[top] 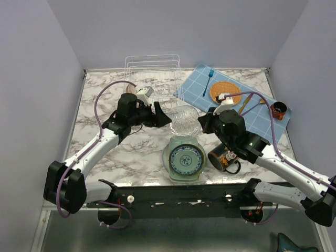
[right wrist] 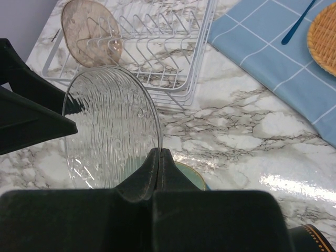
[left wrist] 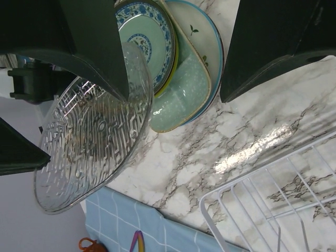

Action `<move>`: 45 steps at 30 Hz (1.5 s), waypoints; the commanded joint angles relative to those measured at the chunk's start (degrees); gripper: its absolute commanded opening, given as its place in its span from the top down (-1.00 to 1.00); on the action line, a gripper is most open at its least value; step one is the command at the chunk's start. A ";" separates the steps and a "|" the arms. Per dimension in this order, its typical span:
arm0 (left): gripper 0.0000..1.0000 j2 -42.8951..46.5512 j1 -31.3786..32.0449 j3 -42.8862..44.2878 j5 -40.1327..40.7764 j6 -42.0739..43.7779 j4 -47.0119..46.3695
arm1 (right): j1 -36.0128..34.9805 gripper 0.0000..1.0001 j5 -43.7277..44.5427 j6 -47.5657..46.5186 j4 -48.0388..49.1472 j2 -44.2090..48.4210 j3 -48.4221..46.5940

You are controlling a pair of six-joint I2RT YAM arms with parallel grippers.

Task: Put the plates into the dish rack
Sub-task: Pick up the plate from the corner of the board, then insert the plate into the dish rack.

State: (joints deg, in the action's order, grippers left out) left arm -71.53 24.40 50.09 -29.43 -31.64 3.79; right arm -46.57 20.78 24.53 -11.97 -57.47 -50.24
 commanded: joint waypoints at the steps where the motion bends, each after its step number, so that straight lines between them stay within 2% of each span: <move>1: -0.57 1.65 0.21 -0.16 -3.18 -1.32 -2.83 | -0.28 0.99 -0.65 0.69 2.65 0.08 0.49; 5: -0.49 1.57 0.21 -0.51 -4.32 -1.93 -3.53 | -0.28 0.99 -0.47 0.69 3.09 0.26 1.10; 9: -0.31 1.04 0.21 -2.09 -7.21 -4.66 -8.35 | -0.28 0.99 -0.30 1.39 4.66 0.87 2.33; 20: -0.23 1.30 0.21 -3.42 -9.50 -7.03 -12.32 | -0.28 0.99 -3.90 3.59 11.44 2.01 6.64; 28: -0.05 0.60 0.29 -4.12 -10.30 -7.56 -13.63 | -0.19 0.99 -5.40 4.20 16.10 3.07 7.70; 32: 0.16 0.34 0.29 -4.03 -10.82 -7.74 -14.07 | -0.19 0.99 -5.75 4.47 16.27 2.46 7.52; 34: 0.35 0.42 0.29 -3.94 -10.91 -7.74 -14.16 | -0.28 0.99 -5.83 4.47 15.92 2.02 7.26; 36: 0.43 0.25 0.29 -3.86 -10.91 -7.74 -14.08 | -0.19 0.97 -5.66 4.47 15.66 1.84 7.08; 38: 0.45 0.07 0.29 -3.59 -10.91 -7.65 -13.99 | -0.10 0.87 -5.40 4.21 15.48 1.84 7.00; 39: 0.48 -0.10 0.29 -3.42 -11.00 -7.48 -13.73 | -0.19 0.68 -5.22 4.12 15.22 1.84 6.91; 41: 0.53 -0.37 0.29 -3.15 -11.00 -7.30 -13.64 | -0.10 0.47 -4.43 3.86 14.87 2.36 6.82; 42: 0.55 -0.45 0.29 -2.98 -10.91 -7.21 -13.46 | -0.10 0.20 -3.82 3.68 14.26 2.54 6.91; 44: 0.57 -0.63 0.29 -2.71 -10.91 -6.86 -13.37 | -0.10 -0.13 -1.72 3.42 13.47 3.15 6.82; 45: 0.60 -0.72 0.29 -2.28 -10.74 -6.68 -12.68 | -0.19 -0.44 -0.66 3.68 12.94 4.11 6.73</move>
State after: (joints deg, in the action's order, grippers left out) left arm -71.42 24.49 46.46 -39.27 -39.22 -9.32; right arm -46.54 16.27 28.16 1.61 -55.55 -43.00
